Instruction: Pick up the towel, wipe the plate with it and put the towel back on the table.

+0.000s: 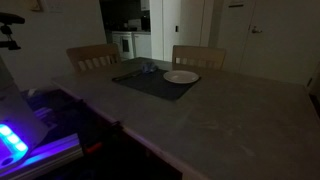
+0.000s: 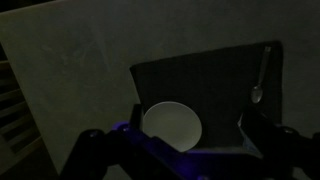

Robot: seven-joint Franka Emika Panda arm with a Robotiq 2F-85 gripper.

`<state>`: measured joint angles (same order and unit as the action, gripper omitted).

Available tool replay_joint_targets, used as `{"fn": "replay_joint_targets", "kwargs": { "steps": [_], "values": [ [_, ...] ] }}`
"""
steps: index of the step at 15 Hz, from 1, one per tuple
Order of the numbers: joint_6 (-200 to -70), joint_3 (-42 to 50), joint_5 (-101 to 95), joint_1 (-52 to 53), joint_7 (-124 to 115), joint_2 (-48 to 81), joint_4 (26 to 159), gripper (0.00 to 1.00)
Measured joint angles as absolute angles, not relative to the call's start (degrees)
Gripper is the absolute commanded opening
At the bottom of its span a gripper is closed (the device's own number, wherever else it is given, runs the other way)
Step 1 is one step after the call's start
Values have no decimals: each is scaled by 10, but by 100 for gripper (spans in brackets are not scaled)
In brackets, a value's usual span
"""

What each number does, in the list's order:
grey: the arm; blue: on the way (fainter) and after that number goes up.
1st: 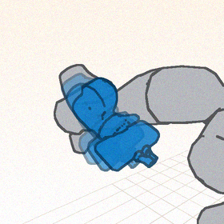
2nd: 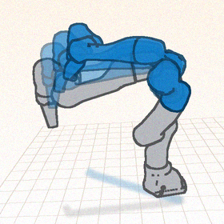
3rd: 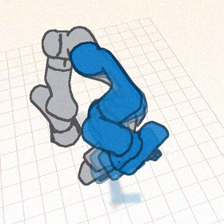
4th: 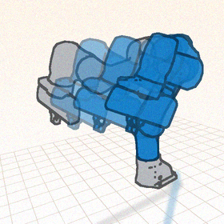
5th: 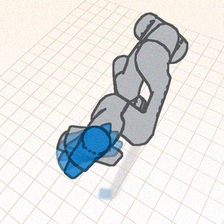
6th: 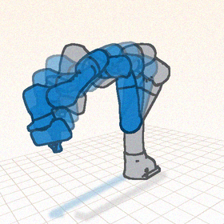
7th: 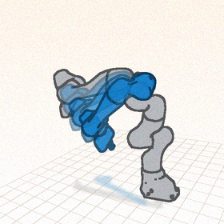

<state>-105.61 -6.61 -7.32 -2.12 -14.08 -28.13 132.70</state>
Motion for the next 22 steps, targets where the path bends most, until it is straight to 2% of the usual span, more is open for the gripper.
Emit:
{"fn": "replay_joint_targets", "kwargs": {
  "steps": [15,22],
  "values": [
    [-1061,-58,-86,-21,-129,-278,1324,100],
    [-1173,-34,-110,-21,-44,-195,1285,100]
  ]
}}
